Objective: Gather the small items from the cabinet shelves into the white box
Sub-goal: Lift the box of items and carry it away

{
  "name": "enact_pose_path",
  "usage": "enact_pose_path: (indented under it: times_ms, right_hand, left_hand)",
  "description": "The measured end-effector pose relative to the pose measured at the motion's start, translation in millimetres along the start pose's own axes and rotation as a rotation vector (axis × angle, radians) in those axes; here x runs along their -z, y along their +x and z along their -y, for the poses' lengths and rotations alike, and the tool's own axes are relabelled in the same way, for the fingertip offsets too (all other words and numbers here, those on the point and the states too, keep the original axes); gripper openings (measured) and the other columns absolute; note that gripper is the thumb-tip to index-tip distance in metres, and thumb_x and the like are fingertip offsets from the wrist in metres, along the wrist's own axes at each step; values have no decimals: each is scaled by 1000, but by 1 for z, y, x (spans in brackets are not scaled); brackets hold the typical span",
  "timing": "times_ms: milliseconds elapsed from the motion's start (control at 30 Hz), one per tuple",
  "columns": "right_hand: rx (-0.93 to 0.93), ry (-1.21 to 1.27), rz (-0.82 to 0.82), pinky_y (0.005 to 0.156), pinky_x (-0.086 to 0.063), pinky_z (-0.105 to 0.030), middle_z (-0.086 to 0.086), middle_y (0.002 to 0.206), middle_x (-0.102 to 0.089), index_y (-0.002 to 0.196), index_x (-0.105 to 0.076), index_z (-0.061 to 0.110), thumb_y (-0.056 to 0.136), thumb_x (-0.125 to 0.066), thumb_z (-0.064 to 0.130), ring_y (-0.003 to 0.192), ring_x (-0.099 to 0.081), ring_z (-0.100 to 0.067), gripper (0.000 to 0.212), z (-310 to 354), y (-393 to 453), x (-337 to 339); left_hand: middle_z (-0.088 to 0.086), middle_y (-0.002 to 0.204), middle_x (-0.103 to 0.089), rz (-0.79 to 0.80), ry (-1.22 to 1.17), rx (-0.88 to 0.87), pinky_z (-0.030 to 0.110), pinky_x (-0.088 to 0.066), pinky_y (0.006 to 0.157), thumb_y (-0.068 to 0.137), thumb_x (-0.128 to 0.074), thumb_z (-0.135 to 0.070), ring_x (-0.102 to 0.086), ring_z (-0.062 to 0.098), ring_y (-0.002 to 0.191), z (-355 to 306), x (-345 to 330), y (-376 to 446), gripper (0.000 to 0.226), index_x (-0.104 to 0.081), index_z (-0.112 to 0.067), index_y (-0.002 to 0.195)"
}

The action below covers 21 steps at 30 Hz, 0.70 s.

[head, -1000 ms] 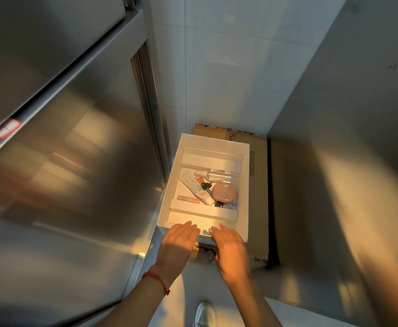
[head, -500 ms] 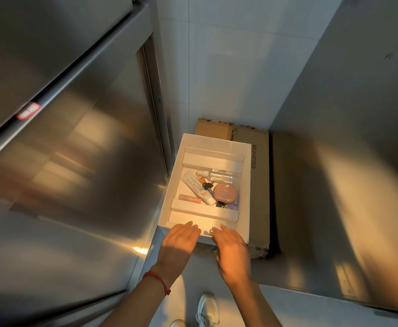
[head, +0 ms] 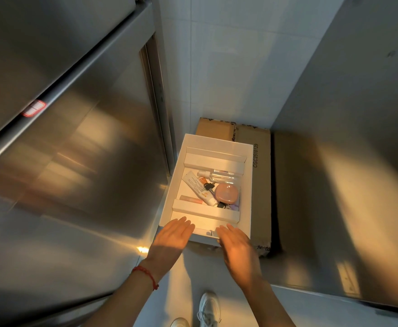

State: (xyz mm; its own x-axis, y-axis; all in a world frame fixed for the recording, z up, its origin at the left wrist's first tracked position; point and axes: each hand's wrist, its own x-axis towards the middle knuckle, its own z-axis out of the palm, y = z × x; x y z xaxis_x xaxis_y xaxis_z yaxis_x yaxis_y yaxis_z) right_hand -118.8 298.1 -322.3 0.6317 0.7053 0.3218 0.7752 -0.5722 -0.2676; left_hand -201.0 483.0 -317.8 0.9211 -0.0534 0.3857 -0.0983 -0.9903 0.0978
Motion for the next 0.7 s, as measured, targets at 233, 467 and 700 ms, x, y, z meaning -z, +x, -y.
enact_pose_path:
  times_ms: [233, 467, 700]
  right_hand:
    - [102, -114, 46, 97, -44, -39, -10, 103, -71, 102, -72, 4, 104, -18, 21, 98, -67, -28, 57, -22, -9, -1]
    - [190, -107, -3, 93, -41, -36, -12, 107, -70, 105, -71, 2, 91, -47, 21, 101, -67, -27, 33, -34, -9, 4]
    - [227, -124, 18, 90, -42, -34, -13, 101, -71, 99, -73, 0, 46, -93, 6, 95, -69, -26, 57, -38, -7, 10]
  left_hand:
    - [10, 97, -73, 132, -6, -37, 37, -55, 79, 39, -95, -20, -70, 24, 89, 24, 1, -11, 60, -76, -8, 94]
    - [9, 100, -72, 173, 70, -30, 37, -22, 111, 38, -94, -13, -69, 22, 94, 30, 6, -11, 61, -75, -8, 96]
    - [10, 100, -72, 210, 71, -32, 26, -23, 112, 30, -96, -17, -70, 23, 93, 36, 11, -12, 69, -75, -6, 95]
